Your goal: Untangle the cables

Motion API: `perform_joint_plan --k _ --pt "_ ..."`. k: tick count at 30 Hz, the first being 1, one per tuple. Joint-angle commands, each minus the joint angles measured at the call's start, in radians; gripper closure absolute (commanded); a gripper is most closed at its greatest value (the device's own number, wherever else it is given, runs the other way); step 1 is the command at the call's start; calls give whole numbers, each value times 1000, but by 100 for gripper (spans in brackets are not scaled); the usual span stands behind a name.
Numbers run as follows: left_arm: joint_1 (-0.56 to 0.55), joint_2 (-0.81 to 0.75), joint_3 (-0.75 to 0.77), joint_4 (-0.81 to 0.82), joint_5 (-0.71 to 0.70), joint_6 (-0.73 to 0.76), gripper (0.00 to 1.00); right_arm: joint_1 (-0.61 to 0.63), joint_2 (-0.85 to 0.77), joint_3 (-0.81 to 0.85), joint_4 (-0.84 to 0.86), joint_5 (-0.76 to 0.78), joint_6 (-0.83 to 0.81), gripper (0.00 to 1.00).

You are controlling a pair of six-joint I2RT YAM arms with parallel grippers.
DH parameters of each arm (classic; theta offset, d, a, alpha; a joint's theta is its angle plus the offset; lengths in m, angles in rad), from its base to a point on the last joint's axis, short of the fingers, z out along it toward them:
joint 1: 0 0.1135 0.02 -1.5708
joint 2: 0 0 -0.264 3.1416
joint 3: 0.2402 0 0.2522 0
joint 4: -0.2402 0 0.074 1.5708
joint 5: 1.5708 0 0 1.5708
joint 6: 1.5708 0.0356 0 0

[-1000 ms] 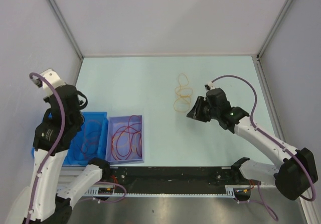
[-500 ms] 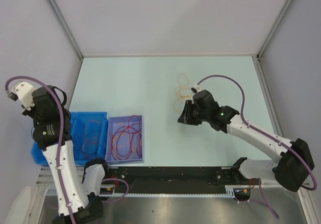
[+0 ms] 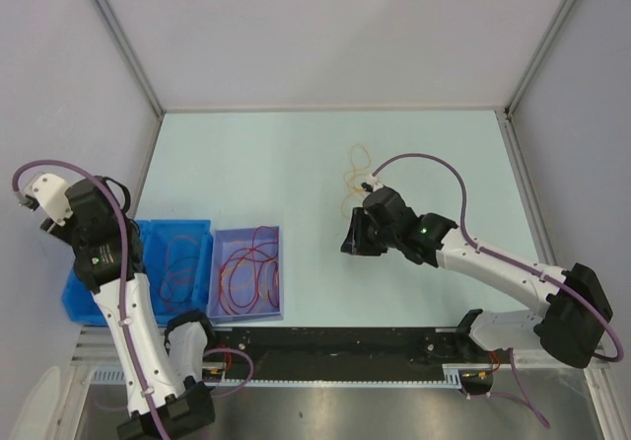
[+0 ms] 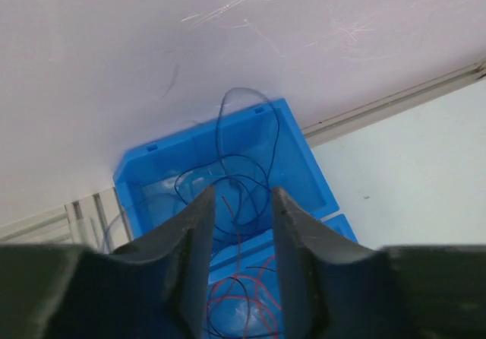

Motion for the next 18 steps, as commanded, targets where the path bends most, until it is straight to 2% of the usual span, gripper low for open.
perform_joint_plan --k 1,4,6,14,17,18 --pt "12 -2 -12 52 11 -22 36 7 10 37 -5 31 11 68" --pt "11 -5 -19 57 16 -22 18 7 13 39 -5 31 6 68" --pt "12 -10 -27 63 31 -22 13 7 16 39 -5 31 5 69" --pt "12 -39 -36 88 161 -1 6 7 13 37 -13 63 -8 69" --pt "12 -48 -44 103 302 19 2 1 7 37 -13 66 -22 68" --pt "12 -50 -51 112 388 27 0 -2 2 39 -11 66 -28 67"
